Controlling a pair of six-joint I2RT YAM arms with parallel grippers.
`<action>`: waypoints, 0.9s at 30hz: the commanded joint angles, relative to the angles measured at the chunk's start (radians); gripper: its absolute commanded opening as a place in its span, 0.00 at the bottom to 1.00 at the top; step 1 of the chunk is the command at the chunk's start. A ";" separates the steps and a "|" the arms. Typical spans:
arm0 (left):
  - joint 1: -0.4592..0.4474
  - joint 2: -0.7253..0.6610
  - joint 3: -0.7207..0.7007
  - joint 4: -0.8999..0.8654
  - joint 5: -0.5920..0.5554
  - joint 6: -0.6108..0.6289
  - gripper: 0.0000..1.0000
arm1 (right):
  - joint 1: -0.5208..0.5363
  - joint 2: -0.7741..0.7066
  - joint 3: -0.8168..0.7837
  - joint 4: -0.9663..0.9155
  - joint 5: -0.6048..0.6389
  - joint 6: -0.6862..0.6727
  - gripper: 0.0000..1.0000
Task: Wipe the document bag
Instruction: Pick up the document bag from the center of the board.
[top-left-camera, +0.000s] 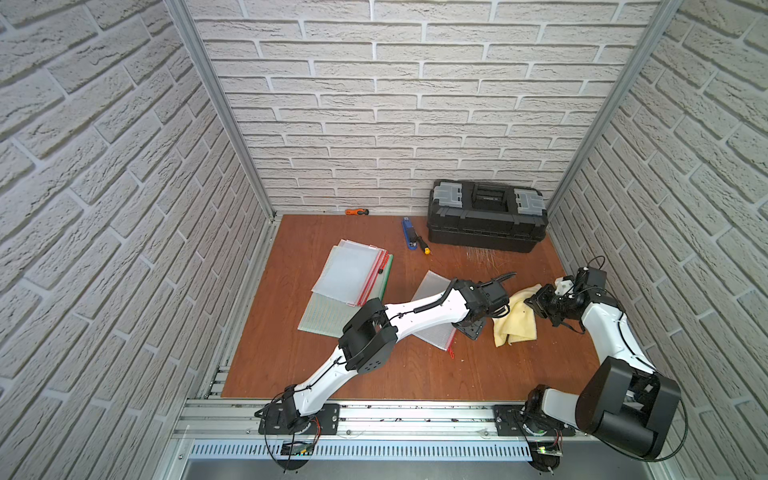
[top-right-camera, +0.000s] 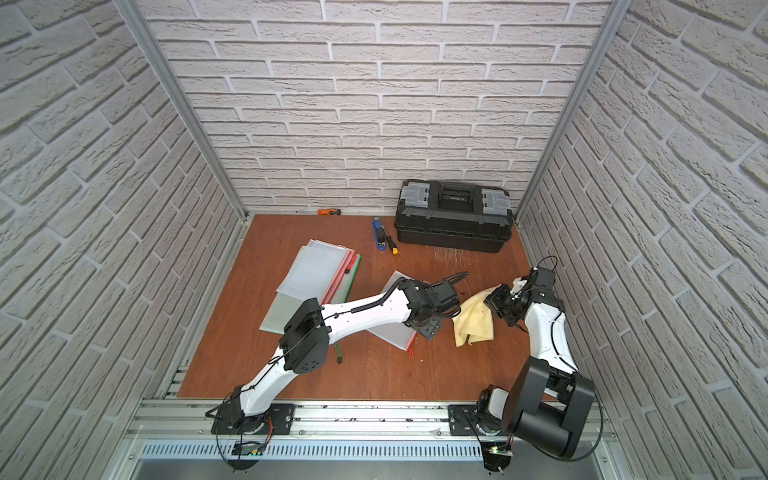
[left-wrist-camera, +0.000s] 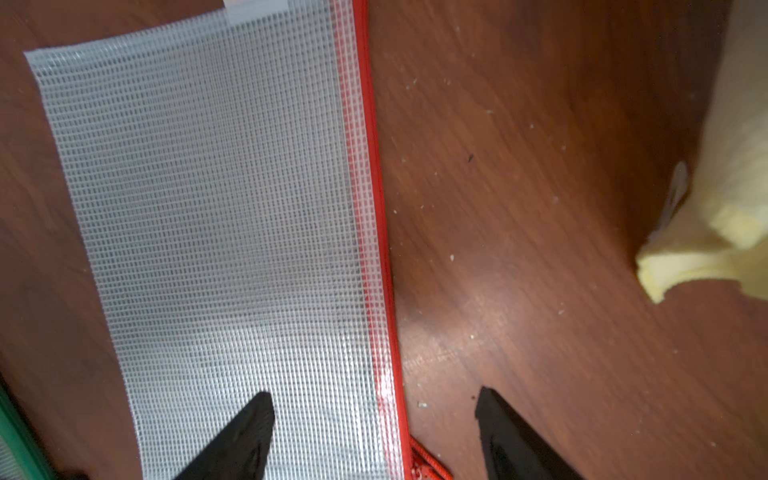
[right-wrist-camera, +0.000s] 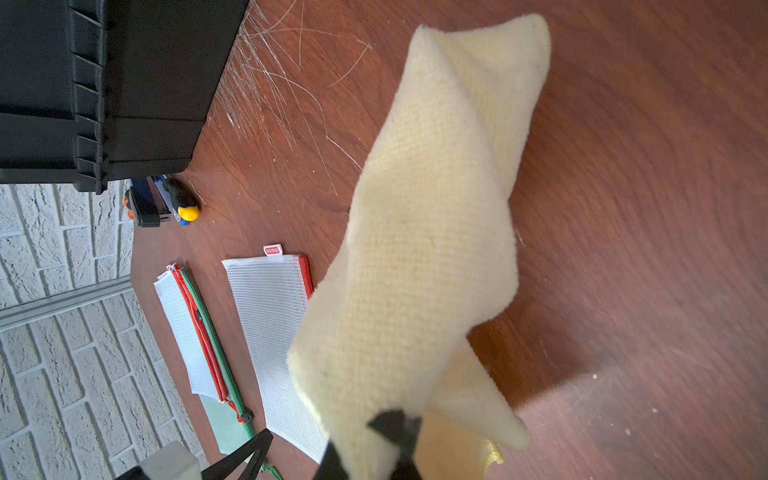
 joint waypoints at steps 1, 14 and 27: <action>-0.017 0.055 0.027 -0.056 -0.024 0.001 0.73 | -0.005 -0.012 -0.007 0.014 -0.018 -0.014 0.02; -0.026 0.116 0.026 -0.051 -0.096 -0.001 0.59 | -0.006 -0.032 -0.016 0.021 -0.015 -0.015 0.02; -0.026 0.144 -0.015 -0.038 -0.091 0.015 0.45 | -0.005 -0.041 -0.018 0.022 -0.013 -0.014 0.02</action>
